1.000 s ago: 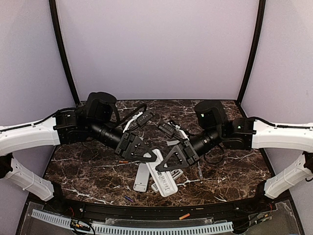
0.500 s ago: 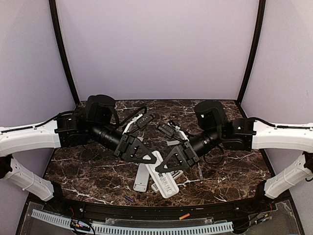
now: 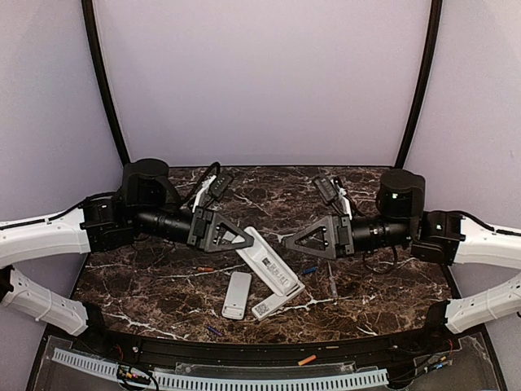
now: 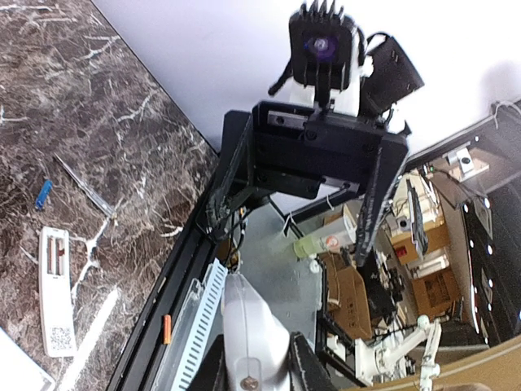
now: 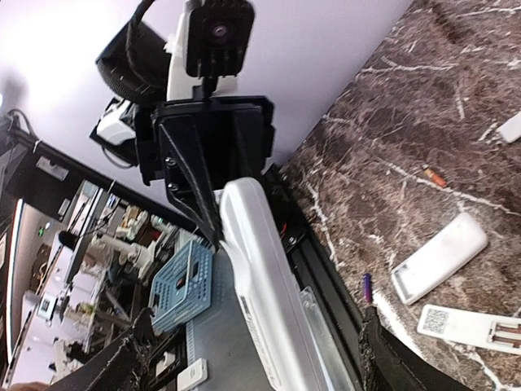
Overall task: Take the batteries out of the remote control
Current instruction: Pass from the right arm to the left
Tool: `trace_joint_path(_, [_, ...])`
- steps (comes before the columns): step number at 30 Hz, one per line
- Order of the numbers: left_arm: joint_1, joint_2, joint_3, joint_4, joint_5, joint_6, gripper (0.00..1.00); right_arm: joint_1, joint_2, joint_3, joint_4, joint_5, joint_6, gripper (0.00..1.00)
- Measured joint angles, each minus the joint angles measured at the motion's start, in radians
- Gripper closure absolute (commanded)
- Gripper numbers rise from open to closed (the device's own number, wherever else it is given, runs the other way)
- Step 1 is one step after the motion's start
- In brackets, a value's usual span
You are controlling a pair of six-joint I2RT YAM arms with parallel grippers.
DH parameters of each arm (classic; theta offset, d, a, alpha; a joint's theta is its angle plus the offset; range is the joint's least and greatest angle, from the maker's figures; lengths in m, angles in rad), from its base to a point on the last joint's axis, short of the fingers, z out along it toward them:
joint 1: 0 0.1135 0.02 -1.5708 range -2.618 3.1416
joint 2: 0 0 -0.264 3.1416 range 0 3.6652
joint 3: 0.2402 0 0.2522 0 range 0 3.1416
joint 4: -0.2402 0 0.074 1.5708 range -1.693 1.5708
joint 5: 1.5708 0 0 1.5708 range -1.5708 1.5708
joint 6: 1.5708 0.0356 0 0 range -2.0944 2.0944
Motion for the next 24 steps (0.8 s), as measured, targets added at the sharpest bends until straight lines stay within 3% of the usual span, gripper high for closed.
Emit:
trace_joint_path(9, [0.04, -0.144, -0.111, 0.164, -0.225, -0.143, 1.0, -0.002, -0.159, -0.258, 0.192, 0.27, 0.222, 0.15])
trace_joint_path(18, [0.04, -0.172, -0.127, 0.218, -0.301, -0.201, 1.0, 0.012, -0.045, -0.201, 0.296, 0.255, 0.253, 0.23])
trace_joint_path(24, [0.04, -0.162, -0.127, 0.23, -0.301, -0.212, 1.0, 0.031, 0.04, -0.154, 0.377, 0.215, 0.248, 0.41])
